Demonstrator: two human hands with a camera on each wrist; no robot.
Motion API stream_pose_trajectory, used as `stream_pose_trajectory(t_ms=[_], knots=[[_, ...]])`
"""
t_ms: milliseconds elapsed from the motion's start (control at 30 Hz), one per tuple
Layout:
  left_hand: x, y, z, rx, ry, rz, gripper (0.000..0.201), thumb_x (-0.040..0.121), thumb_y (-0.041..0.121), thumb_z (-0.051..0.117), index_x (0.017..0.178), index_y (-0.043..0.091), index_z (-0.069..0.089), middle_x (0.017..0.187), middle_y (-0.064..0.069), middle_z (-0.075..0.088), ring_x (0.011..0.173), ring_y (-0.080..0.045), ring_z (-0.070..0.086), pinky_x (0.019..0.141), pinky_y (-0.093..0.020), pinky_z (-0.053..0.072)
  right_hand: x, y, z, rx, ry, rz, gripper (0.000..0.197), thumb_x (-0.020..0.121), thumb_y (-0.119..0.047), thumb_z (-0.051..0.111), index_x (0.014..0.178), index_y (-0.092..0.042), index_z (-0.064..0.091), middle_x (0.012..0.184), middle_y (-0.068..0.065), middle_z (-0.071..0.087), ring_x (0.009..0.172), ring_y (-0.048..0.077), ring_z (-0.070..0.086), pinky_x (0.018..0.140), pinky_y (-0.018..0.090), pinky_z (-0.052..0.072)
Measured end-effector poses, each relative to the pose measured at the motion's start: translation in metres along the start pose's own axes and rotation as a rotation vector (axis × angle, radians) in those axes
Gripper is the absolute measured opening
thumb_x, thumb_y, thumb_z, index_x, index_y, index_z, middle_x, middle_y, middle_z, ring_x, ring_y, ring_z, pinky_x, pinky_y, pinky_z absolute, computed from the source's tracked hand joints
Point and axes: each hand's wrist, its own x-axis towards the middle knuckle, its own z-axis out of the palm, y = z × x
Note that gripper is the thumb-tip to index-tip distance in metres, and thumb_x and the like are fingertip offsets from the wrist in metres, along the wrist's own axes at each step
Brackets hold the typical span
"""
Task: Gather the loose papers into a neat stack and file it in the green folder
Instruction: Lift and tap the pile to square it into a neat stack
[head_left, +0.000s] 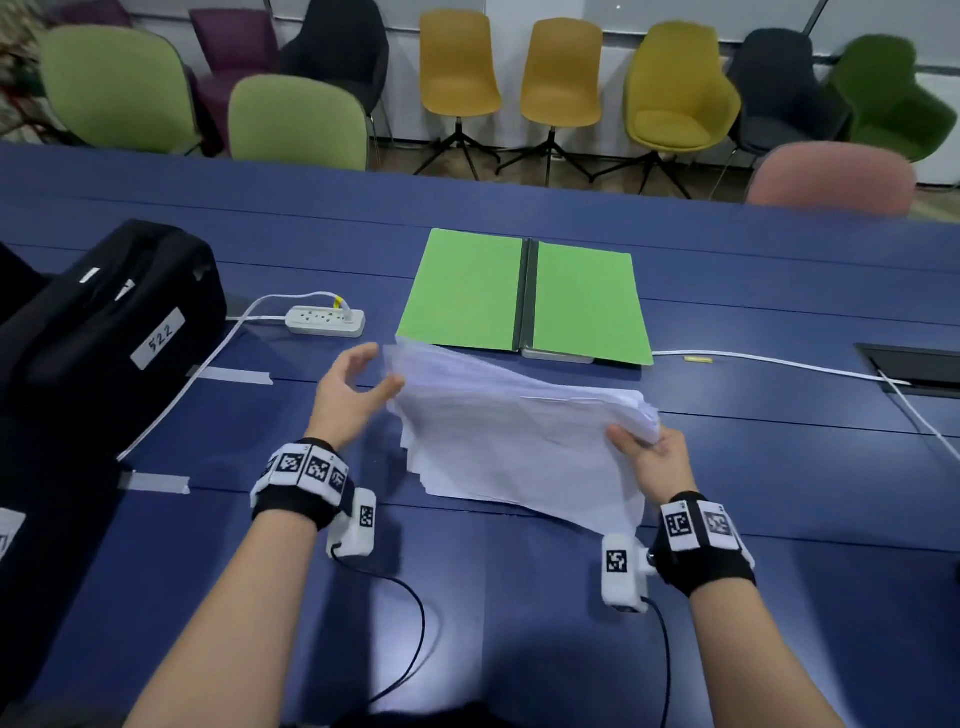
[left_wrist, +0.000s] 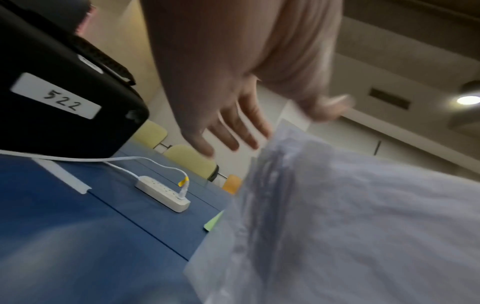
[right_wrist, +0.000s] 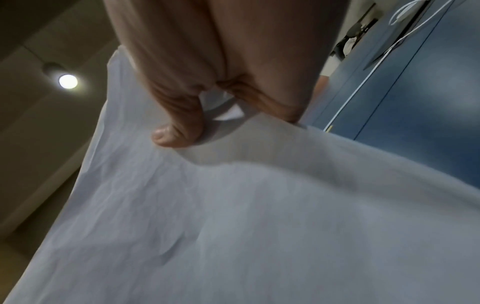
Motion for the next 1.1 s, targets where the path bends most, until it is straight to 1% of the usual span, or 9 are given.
stream_pose_trajectory(t_ms=[67,167,300,400,533,700,833,967,1100], knots=[[0.002,-0.006,-0.007,-0.040,-0.180,-0.095,0.121,0.047,0.045,0.083,0.149,0.022,0.022,0.145,0.000,0.038,0.135,-0.011,0.038,0.107,-0.029,0.034,-0.002,-0.012,-0.006,0.058,0.001,-0.004,0.021,0.084,-0.002,0.065,0.072,-0.018,0.067,0.052,-0.016,0.068,0.047,-0.004,0.061,0.050,0.012,0.051],[0.002,-0.008,-0.013,-0.029,-0.381,-0.079,0.146,0.030,0.048,0.093,0.151,0.032,0.014,0.149,0.003,0.039,0.135,-0.010,0.041,0.108,-0.031,0.039,-0.002,-0.032,-0.015,0.142,-0.028,-0.056,0.015,0.078,-0.008,0.069,0.067,-0.017,0.076,0.061,-0.011,0.072,0.054,0.002,0.065,0.056,0.017,0.055],[-0.004,0.008,-0.009,-0.051,-0.459,-0.058,0.087,0.036,0.035,0.096,0.116,0.023,0.064,0.103,0.011,0.074,0.100,-0.004,0.068,0.082,-0.016,0.055,-0.004,-0.051,-0.019,0.232,-0.056,-0.108,0.011,0.058,-0.025,0.076,0.068,-0.021,0.078,0.063,-0.011,0.073,0.056,0.002,0.067,0.055,0.016,0.054],[-0.016,0.025,0.010,-0.048,-0.286,0.012,0.025,0.077,0.009,0.077,0.093,0.026,0.067,0.080,0.020,0.074,0.083,0.001,0.070,0.079,-0.025,0.054,-0.005,-0.055,-0.010,0.243,0.008,-0.169,0.019,0.082,0.001,0.064,0.075,-0.015,0.072,0.061,-0.015,0.072,0.055,-0.002,0.066,0.055,0.014,0.054],[-0.027,0.043,0.031,-0.165,-0.158,0.116,0.023,0.087,0.004,0.064,0.083,0.027,0.064,0.066,0.027,0.069,0.065,0.014,0.063,0.065,-0.009,0.050,-0.008,-0.057,0.003,0.303,0.098,-0.282,0.030,0.086,0.009,0.059,0.089,-0.021,0.061,0.069,-0.020,0.071,0.064,-0.006,0.063,0.065,0.012,0.052],[-0.049,0.010,0.048,-0.210,-0.075,-0.005,0.020,0.068,0.019,0.083,0.084,0.023,0.070,0.075,0.013,0.072,0.078,-0.010,0.064,0.073,-0.029,0.054,-0.014,-0.026,0.011,0.211,0.077,-0.198,0.021,0.078,-0.008,0.072,0.086,-0.025,0.061,0.077,-0.016,0.068,0.067,-0.003,0.059,0.067,0.012,0.050],[-0.055,-0.008,0.061,-0.163,-0.004,-0.097,0.028,0.071,0.024,0.083,0.095,0.017,0.069,0.089,0.003,0.071,0.078,-0.010,0.065,0.065,-0.011,0.052,-0.012,-0.011,0.013,0.171,0.147,-0.088,0.013,0.080,-0.014,0.073,0.082,-0.027,0.070,0.085,-0.008,0.068,0.071,0.000,0.062,0.067,0.012,0.049],[-0.043,0.000,0.068,-0.233,0.154,-0.143,0.041,0.065,0.039,0.084,0.083,0.008,0.063,0.084,-0.006,0.067,0.079,-0.024,0.062,0.074,-0.028,0.050,-0.006,-0.012,0.007,0.094,0.198,-0.138,0.018,0.080,-0.007,0.071,0.080,-0.025,0.069,0.081,-0.008,0.069,0.067,-0.005,0.061,0.070,0.011,0.047],[-0.034,0.002,0.073,-0.250,0.249,-0.204,0.054,0.059,0.055,0.082,0.081,0.009,0.064,0.081,0.002,0.061,0.075,-0.017,0.055,0.070,-0.021,0.044,-0.003,-0.012,0.001,0.040,0.222,-0.231,0.023,0.080,0.002,0.068,0.095,-0.016,0.069,0.078,-0.005,0.068,0.067,-0.010,0.061,0.070,0.003,0.047]])
